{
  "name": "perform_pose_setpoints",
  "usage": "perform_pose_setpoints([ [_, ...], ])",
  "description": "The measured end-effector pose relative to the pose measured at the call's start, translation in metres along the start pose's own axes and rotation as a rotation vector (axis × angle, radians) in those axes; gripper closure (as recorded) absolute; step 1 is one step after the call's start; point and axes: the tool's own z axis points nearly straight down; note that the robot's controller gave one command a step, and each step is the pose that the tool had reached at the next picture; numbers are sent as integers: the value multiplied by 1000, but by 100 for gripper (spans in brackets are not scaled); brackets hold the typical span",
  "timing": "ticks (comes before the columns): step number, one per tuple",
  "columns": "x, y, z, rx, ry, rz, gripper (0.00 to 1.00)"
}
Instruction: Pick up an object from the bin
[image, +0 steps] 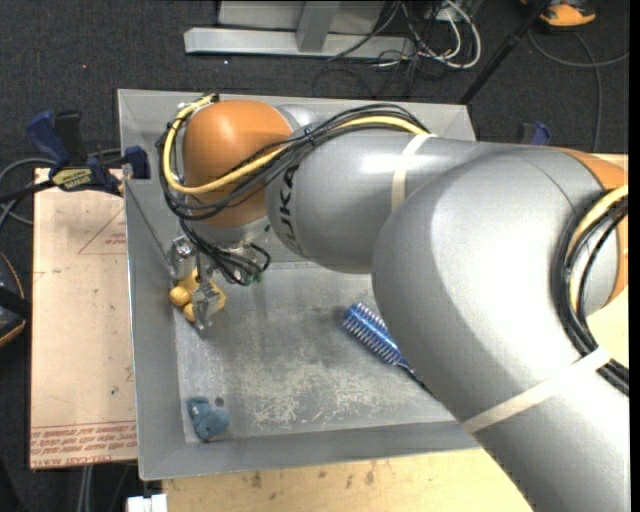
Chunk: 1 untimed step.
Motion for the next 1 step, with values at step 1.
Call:
perform_pose_setpoints([
  [1,-1,0,-14,1,4,2,100],
])
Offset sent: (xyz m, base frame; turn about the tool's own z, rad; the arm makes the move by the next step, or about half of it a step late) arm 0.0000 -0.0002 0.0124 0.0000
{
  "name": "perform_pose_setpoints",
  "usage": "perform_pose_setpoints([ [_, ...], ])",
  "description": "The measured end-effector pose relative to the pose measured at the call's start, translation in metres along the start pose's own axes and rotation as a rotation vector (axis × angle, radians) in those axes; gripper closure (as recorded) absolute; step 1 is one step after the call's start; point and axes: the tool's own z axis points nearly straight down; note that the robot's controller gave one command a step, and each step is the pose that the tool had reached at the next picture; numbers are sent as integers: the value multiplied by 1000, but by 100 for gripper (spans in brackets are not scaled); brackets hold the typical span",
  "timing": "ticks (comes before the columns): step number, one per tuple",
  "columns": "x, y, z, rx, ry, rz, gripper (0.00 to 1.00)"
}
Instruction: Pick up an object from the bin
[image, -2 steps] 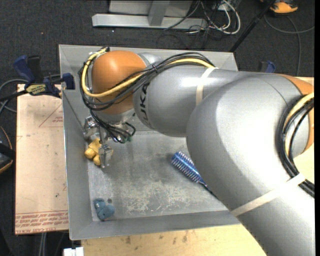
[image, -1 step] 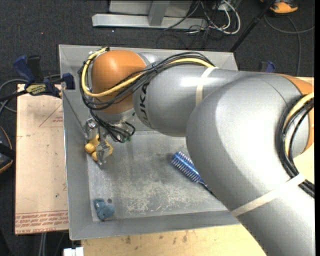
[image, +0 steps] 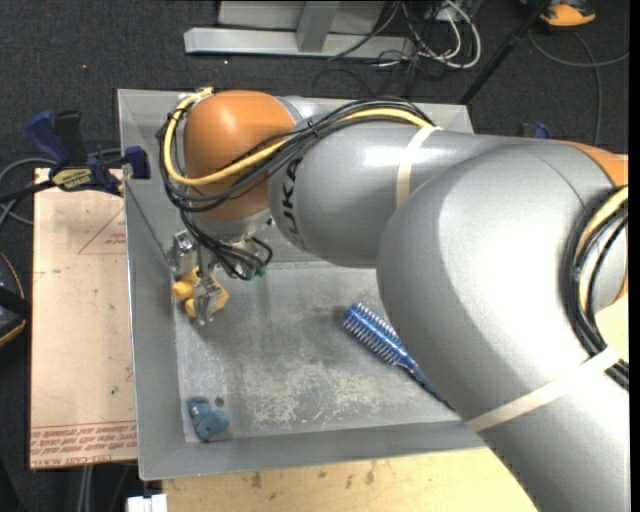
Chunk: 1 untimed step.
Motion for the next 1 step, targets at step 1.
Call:
perform_pose_setpoints([
  [1,-1,0,-5,0,1,2,100],
])
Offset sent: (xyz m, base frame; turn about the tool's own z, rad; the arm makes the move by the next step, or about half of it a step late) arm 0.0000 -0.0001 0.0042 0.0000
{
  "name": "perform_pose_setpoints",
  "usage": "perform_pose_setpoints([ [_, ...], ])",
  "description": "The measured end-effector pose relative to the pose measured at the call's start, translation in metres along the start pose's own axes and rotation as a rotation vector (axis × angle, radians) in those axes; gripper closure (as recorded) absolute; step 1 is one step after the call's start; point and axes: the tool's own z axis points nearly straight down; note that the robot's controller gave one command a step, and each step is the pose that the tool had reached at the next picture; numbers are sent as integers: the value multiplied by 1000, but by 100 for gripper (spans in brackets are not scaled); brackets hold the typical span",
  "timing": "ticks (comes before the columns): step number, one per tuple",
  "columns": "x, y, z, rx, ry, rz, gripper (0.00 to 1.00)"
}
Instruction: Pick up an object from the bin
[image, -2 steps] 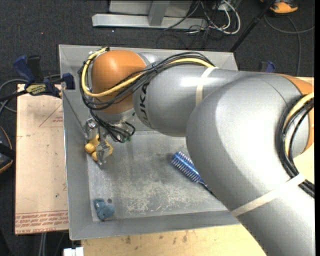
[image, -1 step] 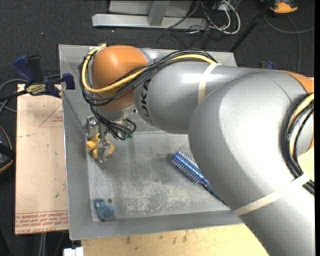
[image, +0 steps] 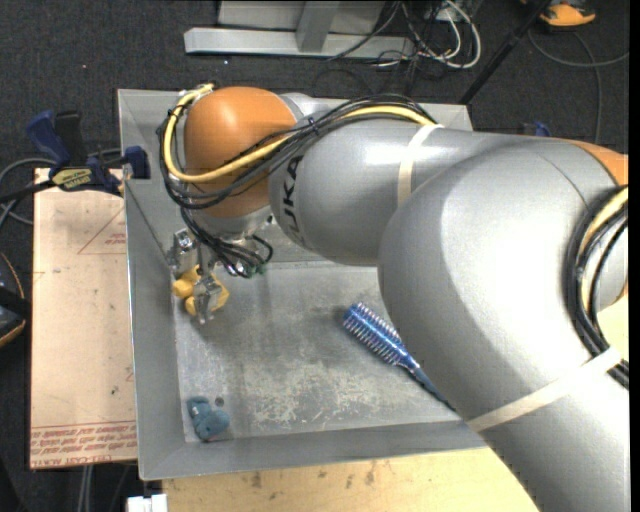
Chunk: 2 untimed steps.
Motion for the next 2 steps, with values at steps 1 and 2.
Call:
perform_pose_setpoints([
  [1,-1,0,-31,0,-2,1,100],
  [2,-4,0,-74,1,-4,3,100],
])
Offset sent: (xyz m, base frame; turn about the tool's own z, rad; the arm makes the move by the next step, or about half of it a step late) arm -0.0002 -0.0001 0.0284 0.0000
